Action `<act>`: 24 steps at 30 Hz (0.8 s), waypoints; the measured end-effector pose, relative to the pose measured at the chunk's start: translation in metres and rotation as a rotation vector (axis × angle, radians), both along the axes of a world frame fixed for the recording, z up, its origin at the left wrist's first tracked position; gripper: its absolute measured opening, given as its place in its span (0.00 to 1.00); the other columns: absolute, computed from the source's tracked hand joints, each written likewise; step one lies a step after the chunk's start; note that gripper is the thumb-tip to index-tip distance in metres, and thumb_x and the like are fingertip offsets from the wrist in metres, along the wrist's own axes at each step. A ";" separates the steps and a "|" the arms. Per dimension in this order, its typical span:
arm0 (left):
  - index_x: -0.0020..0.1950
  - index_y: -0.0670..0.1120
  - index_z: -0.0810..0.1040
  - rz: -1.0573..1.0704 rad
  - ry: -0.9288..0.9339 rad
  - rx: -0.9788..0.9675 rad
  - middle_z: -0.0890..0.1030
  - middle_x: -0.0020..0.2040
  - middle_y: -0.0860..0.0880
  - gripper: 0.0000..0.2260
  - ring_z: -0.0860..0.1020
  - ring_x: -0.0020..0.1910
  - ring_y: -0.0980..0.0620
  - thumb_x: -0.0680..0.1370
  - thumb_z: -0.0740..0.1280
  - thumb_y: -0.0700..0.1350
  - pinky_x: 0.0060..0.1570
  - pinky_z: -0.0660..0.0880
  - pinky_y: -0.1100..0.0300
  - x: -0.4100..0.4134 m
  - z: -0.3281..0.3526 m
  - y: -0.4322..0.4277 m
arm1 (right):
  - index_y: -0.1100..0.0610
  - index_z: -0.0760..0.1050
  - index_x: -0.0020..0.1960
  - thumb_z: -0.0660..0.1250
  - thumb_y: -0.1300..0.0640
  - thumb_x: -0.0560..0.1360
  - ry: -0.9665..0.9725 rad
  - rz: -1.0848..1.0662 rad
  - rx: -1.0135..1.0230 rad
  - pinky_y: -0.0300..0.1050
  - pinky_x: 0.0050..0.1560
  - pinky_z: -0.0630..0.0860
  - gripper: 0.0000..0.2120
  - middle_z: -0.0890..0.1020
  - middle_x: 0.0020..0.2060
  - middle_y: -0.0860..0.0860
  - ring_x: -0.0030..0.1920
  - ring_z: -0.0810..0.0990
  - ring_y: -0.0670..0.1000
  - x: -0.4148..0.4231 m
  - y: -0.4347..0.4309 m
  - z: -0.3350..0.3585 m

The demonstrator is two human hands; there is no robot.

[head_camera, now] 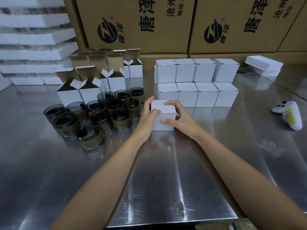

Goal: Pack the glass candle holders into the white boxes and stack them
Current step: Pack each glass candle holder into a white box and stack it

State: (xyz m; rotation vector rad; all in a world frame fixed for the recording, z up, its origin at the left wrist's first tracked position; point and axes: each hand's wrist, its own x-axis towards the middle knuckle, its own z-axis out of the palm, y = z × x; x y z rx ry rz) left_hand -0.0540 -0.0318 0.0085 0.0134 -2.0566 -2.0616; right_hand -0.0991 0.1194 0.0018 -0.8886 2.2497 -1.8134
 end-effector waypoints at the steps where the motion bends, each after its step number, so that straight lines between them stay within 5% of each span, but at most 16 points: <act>1: 0.75 0.52 0.61 0.004 0.006 0.009 0.68 0.69 0.49 0.24 0.69 0.67 0.51 0.80 0.60 0.39 0.68 0.68 0.55 0.000 -0.002 0.000 | 0.48 0.70 0.59 0.75 0.61 0.71 0.008 -0.012 -0.020 0.30 0.52 0.72 0.22 0.75 0.60 0.45 0.57 0.76 0.39 0.000 0.000 0.000; 5: 0.75 0.53 0.59 -0.005 0.044 0.028 0.70 0.68 0.53 0.27 0.72 0.61 0.61 0.79 0.66 0.47 0.53 0.73 0.69 -0.001 -0.004 0.000 | 0.51 0.69 0.58 0.75 0.59 0.68 0.020 -0.068 -0.132 0.34 0.52 0.73 0.23 0.77 0.55 0.44 0.56 0.77 0.41 -0.001 -0.001 -0.001; 9: 0.75 0.54 0.60 -0.018 0.084 0.002 0.69 0.68 0.57 0.32 0.71 0.66 0.62 0.73 0.69 0.54 0.59 0.73 0.67 0.001 -0.004 0.000 | 0.51 0.68 0.60 0.73 0.57 0.69 0.066 -0.154 -0.211 0.32 0.49 0.72 0.23 0.77 0.55 0.44 0.53 0.77 0.39 0.002 -0.002 0.003; 12: 0.72 0.51 0.64 -0.027 0.080 -0.050 0.72 0.66 0.59 0.26 0.71 0.67 0.59 0.77 0.70 0.49 0.64 0.71 0.62 -0.002 -0.007 0.002 | 0.54 0.68 0.63 0.70 0.57 0.71 0.124 -0.275 -0.306 0.32 0.49 0.72 0.22 0.76 0.56 0.44 0.52 0.76 0.39 0.001 -0.003 0.005; 15: 0.72 0.45 0.67 -0.038 0.067 -0.056 0.74 0.67 0.52 0.24 0.76 0.62 0.59 0.78 0.69 0.42 0.57 0.73 0.66 -0.004 -0.008 0.002 | 0.51 0.67 0.66 0.68 0.55 0.75 0.177 -0.352 -0.308 0.33 0.49 0.74 0.21 0.77 0.58 0.53 0.53 0.78 0.44 -0.001 -0.002 0.004; 18: 0.72 0.43 0.66 -0.025 0.067 -0.012 0.73 0.68 0.50 0.25 0.81 0.52 0.61 0.77 0.70 0.38 0.50 0.74 0.68 -0.004 -0.007 0.002 | 0.47 0.67 0.67 0.68 0.53 0.78 0.193 -0.414 -0.295 0.30 0.49 0.74 0.20 0.79 0.57 0.49 0.54 0.79 0.40 0.001 -0.007 0.000; 24: 0.72 0.44 0.65 -0.013 0.071 0.031 0.74 0.67 0.53 0.29 0.80 0.54 0.52 0.75 0.71 0.35 0.60 0.75 0.54 -0.002 -0.004 -0.002 | 0.49 0.54 0.74 0.74 0.44 0.68 0.232 -0.477 -0.157 0.16 0.54 0.59 0.43 0.64 0.66 0.43 0.61 0.64 0.33 0.008 -0.029 -0.008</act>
